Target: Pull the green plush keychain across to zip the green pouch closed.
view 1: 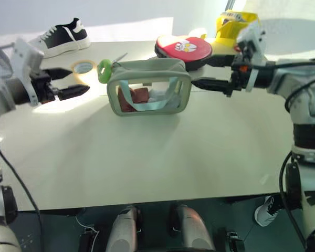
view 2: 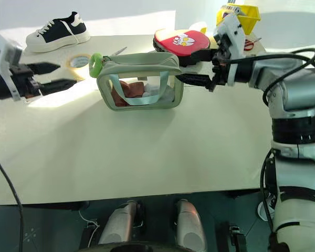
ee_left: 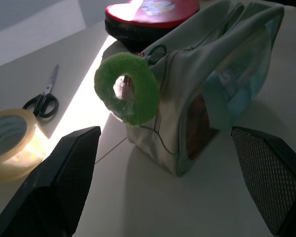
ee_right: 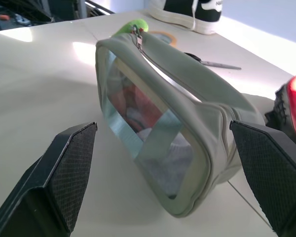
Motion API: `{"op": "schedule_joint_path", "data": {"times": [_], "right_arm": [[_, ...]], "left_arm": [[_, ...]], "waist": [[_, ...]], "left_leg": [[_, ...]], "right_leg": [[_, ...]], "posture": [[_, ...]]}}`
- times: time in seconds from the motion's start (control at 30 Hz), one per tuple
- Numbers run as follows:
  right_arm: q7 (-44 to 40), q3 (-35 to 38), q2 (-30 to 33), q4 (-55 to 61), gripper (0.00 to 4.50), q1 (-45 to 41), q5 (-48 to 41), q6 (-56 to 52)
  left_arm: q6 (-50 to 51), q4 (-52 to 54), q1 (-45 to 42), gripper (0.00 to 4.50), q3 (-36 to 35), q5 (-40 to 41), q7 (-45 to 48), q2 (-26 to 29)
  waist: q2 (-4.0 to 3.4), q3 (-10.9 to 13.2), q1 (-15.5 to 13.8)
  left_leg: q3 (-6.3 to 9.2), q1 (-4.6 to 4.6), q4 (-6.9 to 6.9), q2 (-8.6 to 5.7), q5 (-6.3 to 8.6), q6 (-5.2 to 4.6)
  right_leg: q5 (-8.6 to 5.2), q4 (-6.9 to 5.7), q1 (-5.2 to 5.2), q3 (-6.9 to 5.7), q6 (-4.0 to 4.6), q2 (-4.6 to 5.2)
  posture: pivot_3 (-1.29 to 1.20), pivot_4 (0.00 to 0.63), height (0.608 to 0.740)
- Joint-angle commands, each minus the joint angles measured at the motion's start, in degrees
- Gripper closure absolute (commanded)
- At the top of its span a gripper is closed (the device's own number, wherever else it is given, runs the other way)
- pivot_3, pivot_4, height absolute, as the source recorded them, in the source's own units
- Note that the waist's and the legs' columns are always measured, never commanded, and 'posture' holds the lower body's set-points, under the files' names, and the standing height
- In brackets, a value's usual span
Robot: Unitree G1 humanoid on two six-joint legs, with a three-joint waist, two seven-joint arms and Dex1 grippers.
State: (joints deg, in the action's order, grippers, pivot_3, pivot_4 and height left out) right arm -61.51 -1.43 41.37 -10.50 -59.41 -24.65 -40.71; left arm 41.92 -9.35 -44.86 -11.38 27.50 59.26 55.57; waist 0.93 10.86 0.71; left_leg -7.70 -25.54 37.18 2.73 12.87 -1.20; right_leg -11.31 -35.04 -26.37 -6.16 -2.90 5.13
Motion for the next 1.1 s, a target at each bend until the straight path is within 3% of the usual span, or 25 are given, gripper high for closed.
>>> {"op": "schedule_joint_path", "data": {"times": [0.03,0.33,0.83,0.97,1.1], "right_arm": [[-0.2,0.2,-1.1,-3.0,0.00,-2.9,1.5,3.4],[-1.2,-1.9,-3.8,-6.2,0.00,-4.6,5.1,9.0],[-1.7,-10.3,-13.9,-28.8,0.00,-12.5,19.3,30.3],[-5.2,-11.0,-14.1,-29.3,1.34,-12.2,20.1,32.2],[-5.3,-11.0,-14.5,-29.2,3.50,-11.4,21.0,32.9]], "left_arm": [[-2.7,-2.1,-2.2,0.02,0.4,-1.4,0.1,0.4],[-4.6,-4.2,-4.5,0.02,0.7,-2.7,-0.6,0.0],[-7.7,-7.7,-6.9,0.02,1.2,-4.8,-3.0,-3.5],[-6.8,-6.0,-5.9,0.00,0.6,-4.4,-3.0,-3.4],[-7.2,-8.6,-6.2,0.00,-0.4,-4.9,-6.6,-5.2]], "waist": [[0.00,0.0,0.1],[0.01,0.0,0.2],[0.02,0.0,0.1],[0.01,0.0,0.3],[0.01,0.0,0.3]], "left_leg": [[0.00,0.00,0.02,0.00,-0.01,0.00],[-0.01,0.03,0.08,0.06,-0.07,0.08],[-0.13,0.07,0.17,0.06,-0.14,0.18],[-0.14,0.05,0.21,0.06,-0.23,0.33],[-0.13,0.09,0.21,0.06,-0.33,0.49]], "right_leg": [[0.01,-0.02,0.00,0.00,-0.01,0.00],[0.05,-0.19,-0.02,0.00,-0.08,-0.07],[0.05,-0.35,0.03,0.00,-0.08,-0.12],[0.06,-0.40,0.02,0.00,-0.09,-0.12],[0.05,-0.46,0.02,0.00,-0.09,-0.12]], "posture": [[0.00,0.150,0.740],[0.00,0.150,0.740],[0.00,0.150,0.740],[0.00,0.150,0.740],[0.00,0.150,0.740]]}}
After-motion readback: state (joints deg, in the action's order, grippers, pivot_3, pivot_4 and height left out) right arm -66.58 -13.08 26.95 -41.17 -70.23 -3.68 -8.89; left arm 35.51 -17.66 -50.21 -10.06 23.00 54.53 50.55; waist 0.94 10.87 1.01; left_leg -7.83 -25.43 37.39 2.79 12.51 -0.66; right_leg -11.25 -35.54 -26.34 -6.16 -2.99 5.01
